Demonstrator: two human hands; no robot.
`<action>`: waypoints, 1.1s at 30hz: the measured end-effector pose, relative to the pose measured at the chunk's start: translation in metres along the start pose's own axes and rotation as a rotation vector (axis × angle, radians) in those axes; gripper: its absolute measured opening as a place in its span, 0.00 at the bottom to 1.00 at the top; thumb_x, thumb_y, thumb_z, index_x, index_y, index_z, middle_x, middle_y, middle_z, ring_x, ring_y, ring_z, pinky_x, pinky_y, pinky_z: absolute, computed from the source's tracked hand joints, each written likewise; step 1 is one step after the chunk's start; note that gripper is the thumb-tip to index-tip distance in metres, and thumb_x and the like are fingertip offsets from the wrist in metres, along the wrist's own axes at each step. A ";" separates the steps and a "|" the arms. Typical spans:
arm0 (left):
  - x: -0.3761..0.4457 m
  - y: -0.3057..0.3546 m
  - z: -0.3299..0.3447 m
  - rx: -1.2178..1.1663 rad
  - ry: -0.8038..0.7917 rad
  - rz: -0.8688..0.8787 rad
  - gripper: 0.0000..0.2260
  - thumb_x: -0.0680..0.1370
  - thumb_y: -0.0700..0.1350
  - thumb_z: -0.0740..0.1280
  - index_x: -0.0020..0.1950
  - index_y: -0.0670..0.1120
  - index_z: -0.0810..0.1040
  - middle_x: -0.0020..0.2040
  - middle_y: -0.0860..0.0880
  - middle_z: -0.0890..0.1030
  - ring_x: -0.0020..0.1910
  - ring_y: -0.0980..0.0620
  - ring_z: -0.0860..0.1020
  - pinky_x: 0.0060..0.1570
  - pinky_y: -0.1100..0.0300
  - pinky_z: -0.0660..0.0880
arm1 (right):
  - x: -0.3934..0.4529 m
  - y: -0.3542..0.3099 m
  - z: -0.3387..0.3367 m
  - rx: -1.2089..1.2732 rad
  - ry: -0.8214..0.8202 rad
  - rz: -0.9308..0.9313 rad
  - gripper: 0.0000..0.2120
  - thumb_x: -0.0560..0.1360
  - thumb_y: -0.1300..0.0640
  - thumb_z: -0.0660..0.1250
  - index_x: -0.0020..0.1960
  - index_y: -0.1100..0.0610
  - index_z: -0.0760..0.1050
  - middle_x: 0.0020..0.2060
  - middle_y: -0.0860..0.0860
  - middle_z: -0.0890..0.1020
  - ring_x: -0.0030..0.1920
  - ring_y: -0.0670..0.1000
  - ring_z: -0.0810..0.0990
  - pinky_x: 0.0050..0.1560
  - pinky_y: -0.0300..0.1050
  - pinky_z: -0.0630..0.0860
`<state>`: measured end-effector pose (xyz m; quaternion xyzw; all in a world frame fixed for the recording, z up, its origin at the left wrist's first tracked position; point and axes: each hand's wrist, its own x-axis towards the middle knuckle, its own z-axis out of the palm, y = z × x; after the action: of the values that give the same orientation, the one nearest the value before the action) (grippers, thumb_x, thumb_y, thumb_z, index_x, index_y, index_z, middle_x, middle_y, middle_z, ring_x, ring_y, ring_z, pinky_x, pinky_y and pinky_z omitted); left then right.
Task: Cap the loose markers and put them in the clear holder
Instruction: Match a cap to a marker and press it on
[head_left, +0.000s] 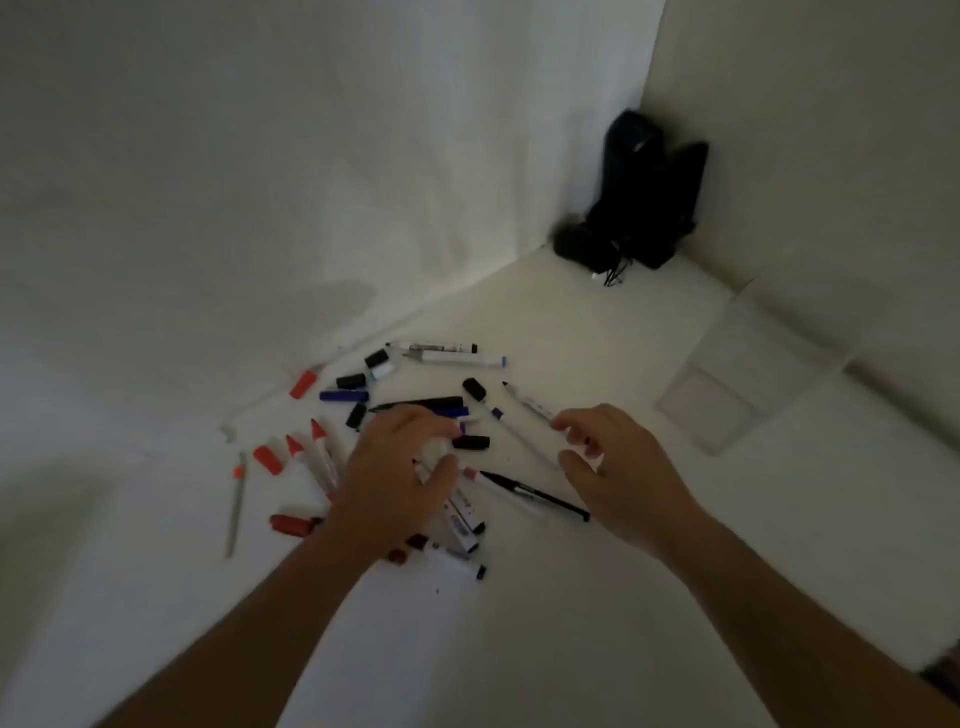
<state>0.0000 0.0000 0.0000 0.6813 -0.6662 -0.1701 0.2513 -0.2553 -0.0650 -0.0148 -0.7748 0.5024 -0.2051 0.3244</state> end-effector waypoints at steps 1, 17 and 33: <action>0.006 -0.010 0.008 0.043 0.055 0.033 0.11 0.76 0.50 0.68 0.58 0.55 0.79 0.54 0.58 0.75 0.55 0.58 0.72 0.59 0.61 0.71 | 0.005 0.009 0.010 -0.032 0.041 -0.060 0.13 0.78 0.56 0.69 0.60 0.44 0.78 0.47 0.41 0.76 0.46 0.36 0.73 0.49 0.28 0.66; 0.042 -0.048 0.039 0.382 0.055 0.440 0.12 0.76 0.58 0.64 0.54 0.62 0.84 0.46 0.60 0.76 0.52 0.55 0.71 0.55 0.56 0.68 | 0.003 0.014 0.036 -0.332 -0.036 -0.320 0.02 0.77 0.44 0.69 0.47 0.40 0.80 0.35 0.43 0.76 0.38 0.43 0.75 0.41 0.45 0.74; 0.037 -0.039 0.062 0.475 0.087 0.313 0.11 0.79 0.57 0.64 0.58 0.64 0.81 0.54 0.57 0.76 0.58 0.50 0.70 0.60 0.49 0.67 | -0.002 0.035 0.044 -0.313 -0.015 -0.186 0.07 0.76 0.41 0.69 0.47 0.41 0.83 0.39 0.43 0.81 0.39 0.42 0.78 0.42 0.42 0.77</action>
<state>-0.0004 -0.0444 -0.0689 0.6166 -0.7730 0.0606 0.1362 -0.2502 -0.0595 -0.0703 -0.8606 0.4518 -0.1476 0.1831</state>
